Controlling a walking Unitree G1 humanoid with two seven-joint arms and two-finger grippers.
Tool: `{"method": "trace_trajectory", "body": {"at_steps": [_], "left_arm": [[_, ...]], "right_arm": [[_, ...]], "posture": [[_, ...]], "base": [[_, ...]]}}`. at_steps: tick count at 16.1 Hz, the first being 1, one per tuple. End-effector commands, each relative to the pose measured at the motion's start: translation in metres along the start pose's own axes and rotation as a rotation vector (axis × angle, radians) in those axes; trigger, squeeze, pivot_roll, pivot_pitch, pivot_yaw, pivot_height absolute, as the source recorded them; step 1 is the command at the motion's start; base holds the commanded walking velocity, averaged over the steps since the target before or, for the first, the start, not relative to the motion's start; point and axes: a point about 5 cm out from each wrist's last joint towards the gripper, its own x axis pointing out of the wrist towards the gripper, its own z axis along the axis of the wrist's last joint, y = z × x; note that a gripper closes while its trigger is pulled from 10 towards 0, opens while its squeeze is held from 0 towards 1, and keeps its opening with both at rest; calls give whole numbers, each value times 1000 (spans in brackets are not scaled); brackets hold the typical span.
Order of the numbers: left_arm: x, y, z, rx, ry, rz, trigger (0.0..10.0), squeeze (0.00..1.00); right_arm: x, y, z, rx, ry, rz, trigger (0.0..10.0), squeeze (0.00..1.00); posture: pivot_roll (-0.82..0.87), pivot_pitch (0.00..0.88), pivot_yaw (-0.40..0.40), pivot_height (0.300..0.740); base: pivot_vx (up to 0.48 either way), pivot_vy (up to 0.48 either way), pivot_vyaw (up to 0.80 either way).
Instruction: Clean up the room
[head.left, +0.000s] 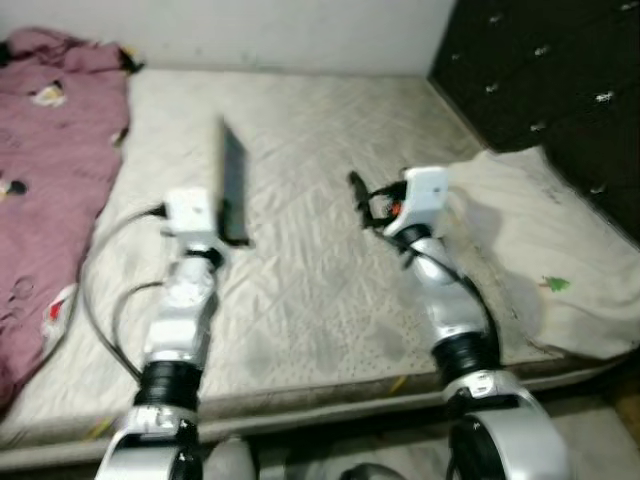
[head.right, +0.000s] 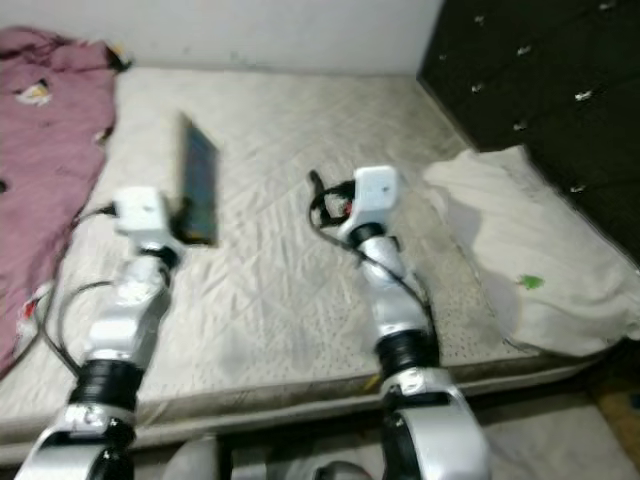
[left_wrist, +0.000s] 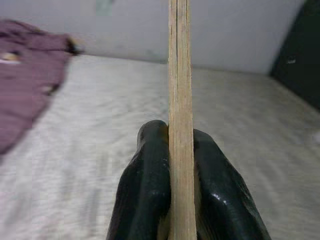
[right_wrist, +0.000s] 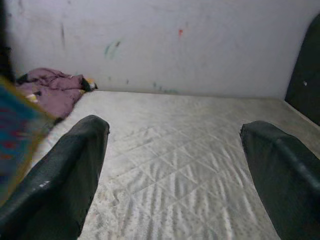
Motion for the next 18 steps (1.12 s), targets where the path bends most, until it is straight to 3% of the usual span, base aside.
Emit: {"method": "trace_trajectory", "body": {"at_steps": [1, 4, 11, 14, 18], "left_arm": [[1, -15, 10, 1, -54, -49, 10000, 0], [0, -13, 10, 16, -64, -36, 10000, 0], [-6, -4, 3, 62, -49, -38, 10000, 0], [-3, -8, 7, 5, -50, -52, 10000, 0], [-1, -16, 13, -20, -72, -73, 10000, 0]], "right_arm": [[-5, -11, -5, -3, 17, -33, 10000, 0], [-5, -7, -7, -12, 15, -15, 10000, 0], [-6, 0, -10, -22, 9, 13, 10000, 0], [-3, 1, -10, -11, 11, 16, 10000, 0], [-1, 2, -9, -13, 9, 20, 10000, 0]], "posture": [[30, 0, -65, 740], [34, 0, -62, 740], [48, 0, -52, 740], [49, 0, -52, 740], [41, 0, -51, 740]], "base": [[0, 0, 0], [0, 0, 0], [0, 0, 754], [0, 0, 573], [0, -230, 0]]}}
